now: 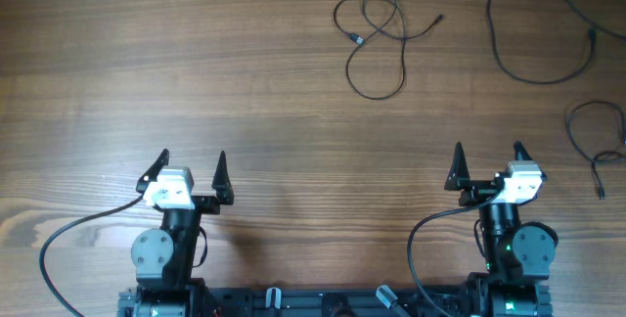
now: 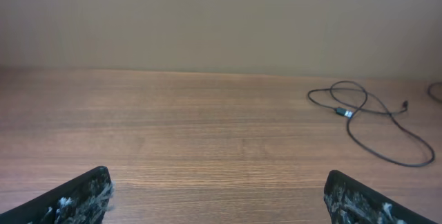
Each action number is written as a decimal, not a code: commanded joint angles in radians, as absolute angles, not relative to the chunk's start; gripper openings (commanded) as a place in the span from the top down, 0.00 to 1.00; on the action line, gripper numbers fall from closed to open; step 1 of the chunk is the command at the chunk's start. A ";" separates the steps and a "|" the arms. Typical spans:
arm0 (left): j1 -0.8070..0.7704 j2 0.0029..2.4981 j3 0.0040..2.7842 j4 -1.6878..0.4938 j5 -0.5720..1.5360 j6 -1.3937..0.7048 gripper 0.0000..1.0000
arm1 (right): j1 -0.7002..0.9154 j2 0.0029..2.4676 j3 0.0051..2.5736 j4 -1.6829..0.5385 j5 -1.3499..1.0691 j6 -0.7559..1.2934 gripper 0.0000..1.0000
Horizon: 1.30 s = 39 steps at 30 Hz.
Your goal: Untangle cables
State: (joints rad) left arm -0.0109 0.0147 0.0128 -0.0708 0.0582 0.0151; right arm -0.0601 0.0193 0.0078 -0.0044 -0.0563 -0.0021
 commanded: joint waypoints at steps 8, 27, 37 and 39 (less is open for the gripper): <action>-0.004 0.003 0.006 -0.074 0.059 0.075 0.00 | -0.065 0.004 0.005 0.002 -0.069 -0.011 0.00; -0.004 0.003 0.006 -0.074 0.059 0.075 0.00 | -0.065 0.004 0.005 0.002 -0.069 -0.011 0.00; -0.023 0.003 0.006 -0.074 0.059 0.075 0.00 | -0.065 0.004 0.005 0.002 -0.069 -0.011 0.00; -0.024 0.004 0.006 -0.074 0.059 0.075 0.00 | -0.065 0.004 0.005 0.002 -0.069 -0.011 0.00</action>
